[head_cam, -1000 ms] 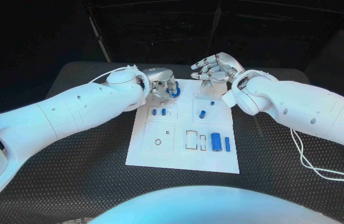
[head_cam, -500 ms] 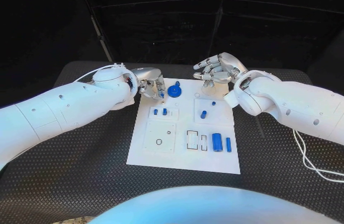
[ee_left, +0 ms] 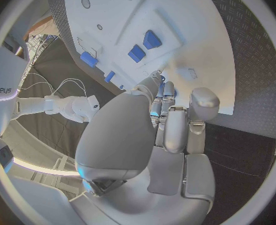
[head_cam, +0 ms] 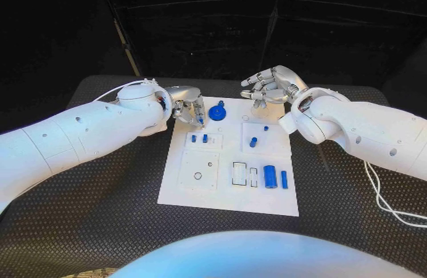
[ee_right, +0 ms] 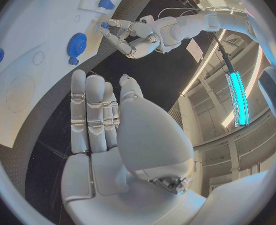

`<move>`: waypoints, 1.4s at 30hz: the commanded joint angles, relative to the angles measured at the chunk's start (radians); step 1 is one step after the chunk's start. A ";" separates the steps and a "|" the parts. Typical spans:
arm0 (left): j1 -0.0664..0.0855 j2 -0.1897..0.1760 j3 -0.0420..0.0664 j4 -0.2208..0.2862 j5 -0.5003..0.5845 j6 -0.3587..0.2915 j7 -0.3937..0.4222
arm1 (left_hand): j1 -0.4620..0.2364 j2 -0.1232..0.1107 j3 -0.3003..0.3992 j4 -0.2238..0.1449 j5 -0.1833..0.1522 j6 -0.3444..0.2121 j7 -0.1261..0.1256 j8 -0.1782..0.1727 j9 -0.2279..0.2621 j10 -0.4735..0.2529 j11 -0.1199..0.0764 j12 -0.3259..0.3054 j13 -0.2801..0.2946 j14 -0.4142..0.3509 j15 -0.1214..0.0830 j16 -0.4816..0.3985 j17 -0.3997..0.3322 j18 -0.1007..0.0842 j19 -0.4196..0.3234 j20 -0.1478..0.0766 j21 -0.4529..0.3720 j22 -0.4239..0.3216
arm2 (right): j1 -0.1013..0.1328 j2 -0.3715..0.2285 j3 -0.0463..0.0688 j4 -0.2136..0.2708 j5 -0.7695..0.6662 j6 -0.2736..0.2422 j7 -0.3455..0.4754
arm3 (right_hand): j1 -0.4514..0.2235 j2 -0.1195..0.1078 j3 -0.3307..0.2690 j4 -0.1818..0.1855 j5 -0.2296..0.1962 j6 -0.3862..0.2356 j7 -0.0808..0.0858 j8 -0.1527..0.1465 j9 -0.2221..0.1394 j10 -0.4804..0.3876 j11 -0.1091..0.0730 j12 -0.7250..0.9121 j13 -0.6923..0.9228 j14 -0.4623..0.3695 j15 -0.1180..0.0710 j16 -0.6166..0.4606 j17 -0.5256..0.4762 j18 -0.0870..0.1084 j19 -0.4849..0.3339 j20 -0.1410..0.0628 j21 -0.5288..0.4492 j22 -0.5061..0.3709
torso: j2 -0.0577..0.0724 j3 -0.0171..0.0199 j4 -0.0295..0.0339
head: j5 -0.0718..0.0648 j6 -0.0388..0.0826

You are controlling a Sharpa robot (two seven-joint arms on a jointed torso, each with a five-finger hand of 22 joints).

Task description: Assemble the parts on the task board

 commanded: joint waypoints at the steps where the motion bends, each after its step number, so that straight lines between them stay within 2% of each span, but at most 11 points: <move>1: -0.001 0.004 0.001 -0.005 0.007 0.016 -0.007 | -0.003 -0.008 0.005 0.000 0.002 0.009 0.001 -0.006 -0.002 0.006 0.002 -0.008 0.001 0.013 -0.003 0.004 -0.002 -0.015 0.002 0.000 -0.003 -0.002 | 0.002 0.001 0.001 0.001 -0.002 0.004 0.011 | 0.002 0.009 0.002 0.002 0.005 -0.005 -0.001 0.006 0.002 -0.006 -0.002 -0.002 -0.001 -0.003 0.001 -0.002 0.002 0.012 0.007 0.000 -0.007 -0.001 | 0.000 0.0006 0.0002 | -0.001 0.000; 23: -0.015 0.028 0.000 -0.026 0.006 0.031 -0.013 | -0.003 -0.008 0.009 -0.001 0.003 0.009 0.001 -0.008 -0.002 0.007 0.002 -0.010 0.001 0.012 -0.002 0.003 -0.004 -0.014 0.000 0.000 -0.006 -0.004 | 0.002 0.001 0.001 0.002 -0.002 0.004 0.011 | 0.003 0.010 0.002 0.003 0.005 -0.004 -0.002 0.008 0.002 -0.005 -0.003 -0.001 -0.002 -0.002 0.001 -0.002 0.003 0.012 0.008 0.000 -0.007 -0.002 | 0.000 -0.0003 0.0000 | -0.001 0.000; 42: -0.017 0.033 0.000 -0.032 0.006 0.039 -0.014 | -0.004 -0.010 0.014 -0.002 0.003 0.009 0.001 -0.010 -0.004 0.008 0.002 -0.015 0.002 0.011 -0.002 0.002 -0.005 -0.013 -0.003 0.001 -0.010 -0.005 | 0.002 0.002 0.001 0.002 -0.002 0.004 0.012 | 0.003 0.010 0.002 0.003 0.005 -0.004 -0.002 0.008 0.002 -0.005 -0.003 -0.001 -0.002 -0.002 0.001 -0.002 0.003 0.012 0.008 0.000 -0.007 -0.002 | 0.000 0.0002 0.0002 | -0.002 0.000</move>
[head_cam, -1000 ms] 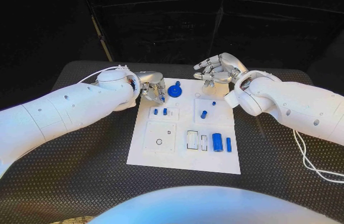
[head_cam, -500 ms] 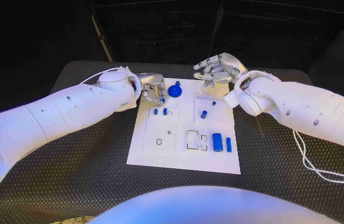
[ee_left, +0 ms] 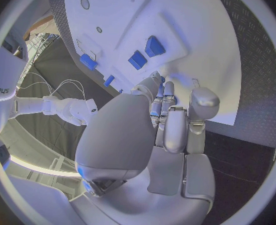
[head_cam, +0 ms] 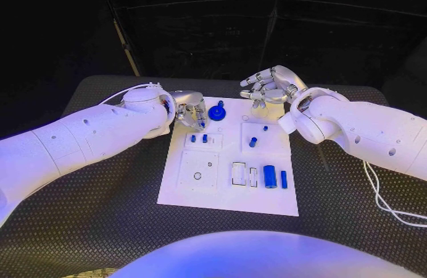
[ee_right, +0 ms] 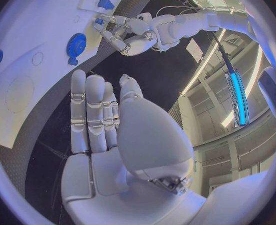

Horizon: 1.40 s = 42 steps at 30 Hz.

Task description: Assemble the parts on the task board

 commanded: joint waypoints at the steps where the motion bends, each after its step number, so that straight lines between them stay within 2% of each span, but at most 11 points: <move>1: 0.000 0.003 0.000 -0.003 0.004 0.014 -0.003 | -0.007 -0.015 0.011 -0.001 0.002 -0.006 0.001 -0.014 -0.004 0.006 0.004 -0.012 0.001 0.010 0.000 0.003 -0.004 -0.013 -0.004 0.001 -0.006 0.000 | 0.002 0.001 0.001 0.002 -0.002 0.004 0.011 | 0.003 0.010 0.002 0.003 0.005 -0.003 -0.002 0.002 0.001 -0.005 -0.003 -0.001 -0.001 -0.002 0.001 -0.002 0.001 0.012 0.008 0.000 -0.003 -0.002 | 0.000 0.0005 0.0002 | -0.001 0.000; 4: 0.000 0.004 0.000 -0.005 0.004 0.012 -0.004 | -0.013 -0.024 0.019 -0.001 0.002 -0.041 0.004 -0.036 -0.014 0.006 0.006 -0.022 0.001 0.009 0.002 0.003 -0.006 -0.013 -0.005 0.003 -0.006 0.002 | 0.002 0.000 0.001 0.002 -0.002 0.004 0.011 | 0.003 0.010 0.002 0.003 0.005 -0.003 -0.002 0.002 0.001 -0.005 -0.003 -0.001 -0.001 -0.002 0.001 -0.002 0.001 0.012 0.008 0.000 -0.003 -0.002 | -0.001 0.0004 0.0001 | -0.001 0.000; 10: -0.001 0.002 0.000 -0.007 0.004 0.006 -0.005 | -0.023 -0.040 0.037 0.001 0.002 -0.112 0.007 -0.040 -0.023 0.011 0.006 -0.037 0.004 0.007 0.002 0.003 -0.011 -0.012 -0.007 0.005 -0.007 0.006 | 0.002 -0.001 0.001 0.002 -0.002 0.004 0.010 | 0.003 0.010 0.002 0.003 0.005 -0.003 -0.002 0.002 0.001 -0.005 -0.003 -0.001 -0.001 -0.002 0.001 -0.002 0.001 0.012 0.008 0.000 -0.003 -0.002 | -0.001 0.0004 0.0007 | -0.002 0.000; 26: -0.002 -0.013 0.000 -0.002 0.013 -0.006 -0.013 | -0.030 -0.052 0.048 0.002 0.002 -0.145 0.011 -0.040 -0.023 0.007 0.008 -0.051 0.004 0.003 0.003 -0.001 -0.022 -0.010 -0.014 0.006 -0.021 0.000 | 0.002 -0.007 0.001 -0.001 -0.003 -0.009 0.007 | 0.011 0.009 0.004 0.002 0.005 -0.003 -0.001 0.004 0.001 -0.015 -0.002 -0.007 -0.006 -0.009 0.001 -0.023 -0.013 0.012 0.007 0.000 -0.007 -0.003 | -0.001 -0.0002 0.0003 | -0.004 0.000; 29: -0.002 -0.030 0.000 0.007 0.022 -0.008 -0.016 | -0.032 -0.054 0.053 0.002 0.002 -0.147 0.011 -0.037 -0.021 -0.001 0.010 -0.058 0.003 0.001 0.005 -0.003 -0.028 -0.009 -0.018 0.007 -0.028 -0.005 | 0.002 -0.024 0.001 -0.001 -0.026 0.001 -0.014 | 0.039 0.018 0.020 0.001 -0.029 0.016 -0.001 0.014 0.003 -0.064 -0.001 -0.080 -0.059 -0.001 0.001 -0.004 0.015 0.012 0.012 -0.002 -0.008 -0.003 | -0.001 -0.0004 0.0017 | -0.006 0.000; 30: -0.002 -0.044 0.001 0.012 0.040 -0.011 -0.018 | -0.032 -0.055 0.056 0.001 0.002 -0.144 0.011 -0.035 -0.020 -0.006 0.011 -0.062 0.003 0.000 0.006 -0.004 -0.030 -0.008 -0.020 0.007 -0.032 -0.007 | 0.002 -0.033 0.001 -0.001 -0.048 0.011 -0.027 | 0.056 0.025 0.030 0.000 -0.085 0.034 -0.003 0.022 0.004 -0.074 -0.002 -0.129 -0.100 0.016 -0.001 0.035 0.055 0.013 0.020 -0.004 -0.003 0.000 | -0.002 -0.0003 0.0019 | -0.008 0.000; 32: -0.002 -0.064 0.008 0.017 0.079 -0.017 -0.019 | -0.031 -0.055 0.060 0.000 0.002 -0.139 0.011 -0.033 -0.019 -0.010 0.013 -0.067 0.002 -0.001 0.007 -0.005 -0.031 -0.008 -0.023 0.008 -0.036 -0.009 | 0.002 -0.052 0.001 0.000 -0.101 0.034 -0.050 | 0.073 0.029 0.041 -0.001 -0.132 0.055 -0.006 0.028 0.003 -0.057 -0.002 -0.199 -0.166 0.032 -0.003 0.069 0.092 0.013 0.031 -0.007 0.007 0.006 | -0.004 0.0000 -0.0002 | -0.008 0.000; 36: -0.002 -0.109 0.024 0.030 0.187 -0.055 -0.004 | -0.031 -0.057 0.070 -0.003 0.003 -0.124 0.013 -0.026 -0.017 -0.019 0.019 -0.075 0.001 -0.008 0.011 -0.014 -0.050 -0.002 -0.037 0.011 -0.063 -0.028 | 0.002 -0.090 0.001 0.012 -0.229 0.076 -0.091 | 0.110 0.031 0.063 -0.011 -0.149 0.103 -0.015 0.044 0.005 -0.033 -0.009 -0.297 -0.252 0.084 -0.012 0.179 0.198 0.014 0.063 -0.018 0.038 0.024 | -0.003 0.0012 -0.0013 | -0.014 0.000; 38: -0.002 -0.134 0.030 0.036 0.275 -0.093 0.018 | -0.036 -0.059 0.073 -0.002 0.003 -0.114 0.014 -0.022 -0.016 -0.020 0.021 -0.076 0.001 -0.013 0.012 -0.022 -0.065 0.001 -0.045 0.013 -0.080 -0.040 | 0.002 -0.113 0.001 0.025 -0.305 0.096 -0.114 | 0.124 0.029 0.079 -0.011 -0.149 0.127 -0.020 0.043 0.002 0.013 -0.013 -0.375 -0.322 0.111 -0.014 0.252 0.265 0.014 0.080 -0.025 0.072 0.045 | -0.002 0.0008 -0.0005 | -0.017 0.000; 40: -0.002 -0.156 0.034 0.043 0.384 -0.135 0.052 | -0.043 -0.062 0.078 0.000 0.002 -0.102 0.017 -0.018 -0.015 -0.020 0.023 -0.076 0.001 -0.027 0.014 -0.045 -0.106 0.011 -0.067 0.014 -0.124 -0.072 | 0.002 -0.136 0.001 0.043 -0.386 0.112 -0.141 | 0.134 0.018 0.089 -0.014 -0.146 0.141 -0.021 0.038 0.001 0.037 -0.015 -0.427 -0.364 0.126 -0.016 0.328 0.336 0.005 0.099 -0.025 0.125 0.105 | -0.003 0.0012 0.0003 | -0.026 0.005; 42: -0.002 -0.175 0.036 0.052 0.499 -0.167 0.089 | -0.048 -0.060 0.081 0.003 0.002 -0.095 0.020 -0.016 -0.015 -0.011 0.023 -0.071 0.003 -0.029 0.014 -0.049 -0.111 0.012 -0.070 0.015 -0.132 -0.077 | 0.002 -0.155 0.000 0.063 -0.471 0.125 -0.171 | 0.134 0.008 0.096 -0.011 -0.146 0.148 -0.022 0.031 -0.001 0.058 -0.013 -0.465 -0.395 0.130 -0.016 0.376 0.382 -0.004 0.115 -0.024 0.178 0.170 | -0.002 0.0008 -0.0006 | -0.036 0.011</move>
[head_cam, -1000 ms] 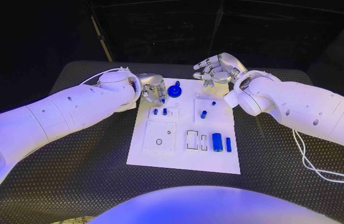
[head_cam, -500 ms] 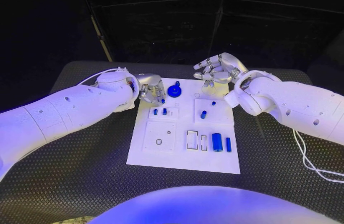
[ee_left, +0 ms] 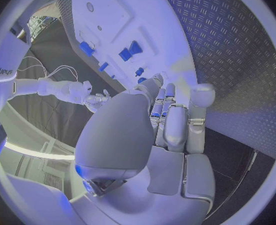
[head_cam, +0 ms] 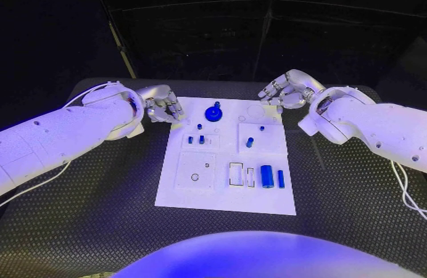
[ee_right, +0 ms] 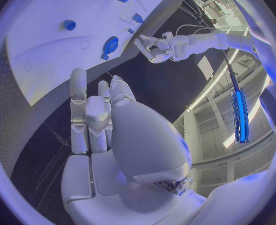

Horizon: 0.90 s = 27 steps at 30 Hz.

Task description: Assemble the parts on the task board

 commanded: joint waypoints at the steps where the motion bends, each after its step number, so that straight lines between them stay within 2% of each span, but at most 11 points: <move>1: 0.001 -0.019 0.003 0.015 0.316 -0.114 0.091 | -0.007 -0.002 0.007 0.003 0.002 0.009 0.002 0.007 0.001 0.006 -0.001 0.002 0.001 -0.007 0.000 -0.006 -0.010 0.012 -0.007 0.001 -0.013 -0.008 | 0.001 -0.018 0.000 0.029 -0.262 0.071 -0.093 | 0.005 -0.009 0.009 0.000 0.000 0.009 -0.002 -0.007 -0.001 0.016 0.001 -0.030 -0.025 0.050 -0.004 0.041 0.039 -0.005 0.015 0.001 0.042 0.052 | 0.001 0.0001 -0.0004 | -0.013 0.008; 4: 0.000 -0.045 0.004 0.041 0.508 -0.146 0.151 | -0.013 -0.002 0.013 0.003 0.001 0.027 0.006 0.014 0.002 0.013 0.001 0.006 0.002 -0.036 0.000 -0.055 -0.090 0.028 -0.048 0.002 -0.096 -0.070 | 0.001 -0.040 0.000 0.064 -0.411 0.091 -0.150 | -0.007 -0.023 0.005 0.010 -0.005 0.006 -0.003 -0.017 -0.003 0.022 0.002 -0.053 -0.043 0.054 -0.002 0.073 0.069 -0.012 0.029 0.003 0.078 0.099 | 0.001 -0.0009 -0.0032 | -0.031 0.013; 7: -0.007 -0.071 0.005 0.078 0.683 -0.160 0.209 | -0.017 0.000 0.016 0.004 0.001 0.034 0.006 0.016 0.002 0.024 -0.001 0.012 0.004 -0.041 -0.001 -0.068 -0.106 0.031 -0.057 0.002 -0.117 -0.083 | -0.005 -0.055 0.000 0.099 -0.543 0.110 -0.206 | -0.021 -0.035 0.001 0.023 -0.014 0.002 -0.003 -0.029 -0.003 0.021 0.005 -0.074 -0.060 0.055 0.000 0.092 0.086 -0.015 0.034 0.005 0.100 0.126 | 0.000 -0.0011 -0.0027 | -0.045 0.017; 10: -0.017 -0.089 0.005 0.113 0.793 -0.162 0.247 | -0.018 0.000 0.017 0.004 0.001 0.036 0.006 0.017 0.001 0.027 -0.002 0.014 0.005 -0.048 -0.001 -0.080 -0.126 0.035 -0.067 0.002 -0.138 -0.099 | -0.016 -0.062 0.000 0.127 -0.631 0.120 -0.245 | -0.032 -0.047 -0.004 0.035 -0.024 -0.002 -0.002 -0.041 -0.003 0.019 0.009 -0.092 -0.077 0.055 0.003 0.107 0.098 -0.017 0.035 0.008 0.114 0.143 | 0.000 -0.0009 -0.0005 | -0.053 0.023; 14: -0.029 -0.107 0.005 0.153 0.874 -0.153 0.273 | -0.021 0.000 0.017 0.005 0.000 0.037 0.006 0.016 0.001 0.027 -0.002 0.014 0.005 -0.051 -0.001 -0.086 -0.133 0.036 -0.071 0.001 -0.147 -0.105 | -0.028 -0.057 0.000 0.149 -0.708 0.127 -0.278 | -0.036 -0.059 -0.005 0.043 -0.031 -0.007 0.003 -0.054 -0.003 0.011 0.015 -0.113 -0.097 0.055 0.008 0.125 0.113 -0.019 0.038 0.012 0.131 0.164 | 0.000 -0.0003 0.0025 | -0.058 0.026; 17: -0.033 -0.113 0.005 0.168 0.910 -0.151 0.282 | -0.022 0.000 0.018 0.005 0.001 0.036 0.007 0.016 0.000 0.026 -0.001 0.014 0.005 -0.052 -0.001 -0.088 -0.136 0.037 -0.073 0.001 -0.153 -0.109 | -0.034 -0.048 0.000 0.151 -0.729 0.131 -0.285 | -0.034 -0.064 -0.003 0.045 -0.032 -0.011 0.005 -0.062 -0.003 0.005 0.019 -0.125 -0.109 0.057 0.013 0.143 0.130 -0.021 0.041 0.014 0.143 0.180 | 0.000 -0.0011 0.0039 | -0.060 0.028; 23: -0.037 -0.119 0.005 0.184 0.946 -0.152 0.296 | -0.022 0.001 0.019 0.004 0.001 0.036 0.007 0.015 0.000 0.025 -0.001 0.013 0.005 -0.054 -0.001 -0.093 -0.142 0.039 -0.077 0.001 -0.163 -0.117 | -0.053 -0.029 0.000 0.150 -0.744 0.149 -0.291 | -0.027 -0.066 0.006 0.046 -0.032 -0.014 0.005 -0.073 -0.002 0.000 0.021 -0.143 -0.132 0.060 0.016 0.172 0.156 -0.025 0.048 0.016 0.169 0.212 | 0.002 -0.0017 0.0016 | -0.058 0.031; 27: -0.038 -0.120 0.005 0.184 0.956 -0.146 0.297 | -0.036 -0.001 0.014 0.011 -0.001 0.034 0.009 0.013 -0.002 0.022 0.001 0.014 0.005 -0.056 0.001 -0.097 -0.146 0.039 -0.080 0.003 -0.173 -0.123 | -0.061 -0.017 0.000 0.144 -0.755 0.150 -0.296 | -0.023 -0.066 0.012 0.047 -0.031 -0.015 0.007 -0.078 -0.002 -0.001 0.023 -0.149 -0.143 0.060 0.017 0.179 0.161 -0.025 0.047 0.017 0.176 0.220 | 0.003 -0.0008 -0.0012 | -0.057 0.032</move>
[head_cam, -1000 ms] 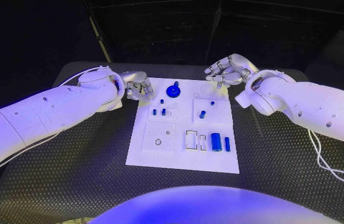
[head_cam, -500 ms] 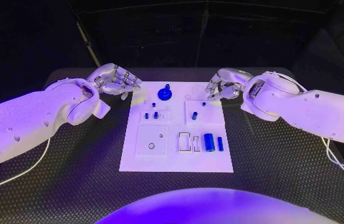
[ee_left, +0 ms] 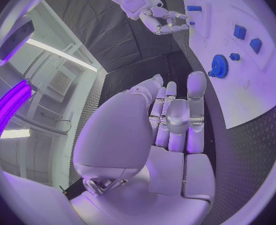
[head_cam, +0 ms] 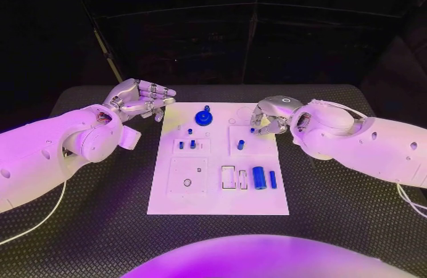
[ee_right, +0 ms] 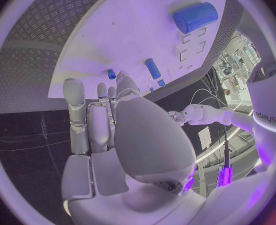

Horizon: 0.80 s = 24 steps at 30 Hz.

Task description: Assemble the parts on the task board

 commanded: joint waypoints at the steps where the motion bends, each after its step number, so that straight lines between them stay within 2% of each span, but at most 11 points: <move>1: 0.000 -0.001 0.001 0.002 0.064 -0.002 0.039 | -0.014 0.000 -0.003 0.007 -0.001 0.003 0.000 0.001 -0.002 0.000 0.001 0.006 0.001 -0.006 0.001 -0.005 -0.001 0.008 -0.009 -0.001 -0.007 -0.003 | -0.002 0.009 0.001 -0.004 -0.056 0.021 -0.026 | 0.003 -0.003 0.010 0.000 -0.002 -0.009 0.001 -0.006 0.000 -0.003 0.005 -0.004 -0.004 0.056 0.006 0.004 0.001 -0.009 0.006 0.000 0.005 0.002 | 0.001 0.0008 -0.0031 | 0.000 -0.001; 6: 0.000 -0.001 0.001 -0.001 0.067 0.002 0.040 | -0.015 0.000 -0.003 0.007 -0.001 0.003 0.000 0.001 -0.002 0.000 0.001 0.006 0.001 -0.006 0.001 -0.005 -0.001 0.008 -0.009 -0.001 -0.008 -0.003 | -0.005 0.027 0.000 -0.017 -0.064 0.025 -0.030 | 0.006 -0.003 0.014 0.001 -0.001 -0.009 0.005 -0.009 0.001 -0.004 0.007 -0.009 -0.012 0.056 0.007 0.010 0.005 -0.010 0.005 0.002 0.010 0.008 | 0.002 0.0001 -0.0013 | -0.001 -0.003; 10: -0.001 0.000 0.001 -0.001 0.068 0.003 0.040 | -0.015 0.000 -0.003 0.008 -0.001 0.003 0.000 0.001 -0.002 -0.001 0.001 0.006 0.001 -0.005 0.001 -0.004 0.001 0.008 -0.008 -0.001 -0.007 -0.002 | -0.007 0.041 0.000 -0.029 -0.066 0.032 -0.028 | 0.011 0.000 0.022 0.000 -0.002 -0.007 0.005 -0.011 0.001 -0.001 0.008 -0.012 -0.019 0.056 0.007 0.018 0.013 -0.011 0.007 0.003 0.019 0.018 | 0.001 0.0017 -0.0015 | -0.001 -0.006; 13: -0.001 0.001 0.001 -0.001 0.068 0.004 0.040 | -0.015 0.000 -0.003 0.008 -0.001 0.003 0.000 0.001 -0.002 -0.001 0.001 0.006 0.001 -0.005 0.001 -0.004 0.001 0.008 -0.008 -0.001 -0.007 -0.002 | -0.008 0.050 0.000 -0.035 -0.066 0.035 -0.025 | 0.017 0.004 0.030 0.000 -0.004 -0.003 0.005 -0.012 0.002 0.004 0.007 -0.013 -0.024 0.056 0.007 0.024 0.018 -0.012 0.009 0.004 0.026 0.027 | 0.001 0.0015 -0.0022 | -0.001 -0.007; 14: -0.001 0.001 0.001 -0.001 0.068 0.004 0.041 | -0.015 0.000 -0.003 0.008 -0.001 0.003 0.000 0.000 -0.002 -0.001 0.001 0.006 0.001 -0.005 0.001 -0.004 0.002 0.008 -0.008 0.000 -0.008 -0.003 | -0.008 0.053 0.000 -0.038 -0.066 0.037 -0.024 | 0.019 0.005 0.035 0.000 -0.007 -0.002 0.005 -0.013 0.002 0.006 0.007 -0.014 -0.027 0.056 0.007 0.027 0.019 -0.012 0.009 0.004 0.029 0.030 | 0.001 0.0013 -0.0027 | -0.001 -0.007; 17: -0.001 0.001 0.001 0.000 0.068 0.004 0.040 | -0.015 0.000 -0.003 0.008 -0.001 0.003 0.000 0.000 -0.002 -0.001 0.001 0.006 0.001 -0.005 0.001 -0.004 0.002 0.008 -0.008 0.000 -0.008 -0.003 | -0.010 0.060 0.000 -0.045 -0.066 0.043 -0.023 | 0.040 0.014 0.069 0.001 -0.059 0.008 0.004 -0.016 0.002 0.019 0.006 -0.018 -0.044 0.055 0.005 0.037 0.027 -0.013 0.010 0.003 0.045 0.048 | 0.001 0.0012 -0.0027 | -0.001 -0.009; 24: -0.001 0.001 0.001 0.000 0.068 0.004 0.037 | -0.015 0.001 -0.003 0.007 -0.001 0.002 0.000 0.000 -0.002 -0.001 0.001 0.006 0.001 -0.005 0.001 -0.004 0.001 0.008 -0.008 0.000 -0.009 -0.004 | -0.011 0.070 0.000 -0.063 -0.061 0.068 -0.022 | 0.074 0.021 0.138 -0.002 -0.074 0.024 -0.001 -0.019 0.002 0.039 0.000 -0.023 -0.065 0.056 0.001 0.054 0.040 -0.017 0.014 0.000 0.070 0.079 | 0.000 0.0011 -0.0017 | -0.002 -0.011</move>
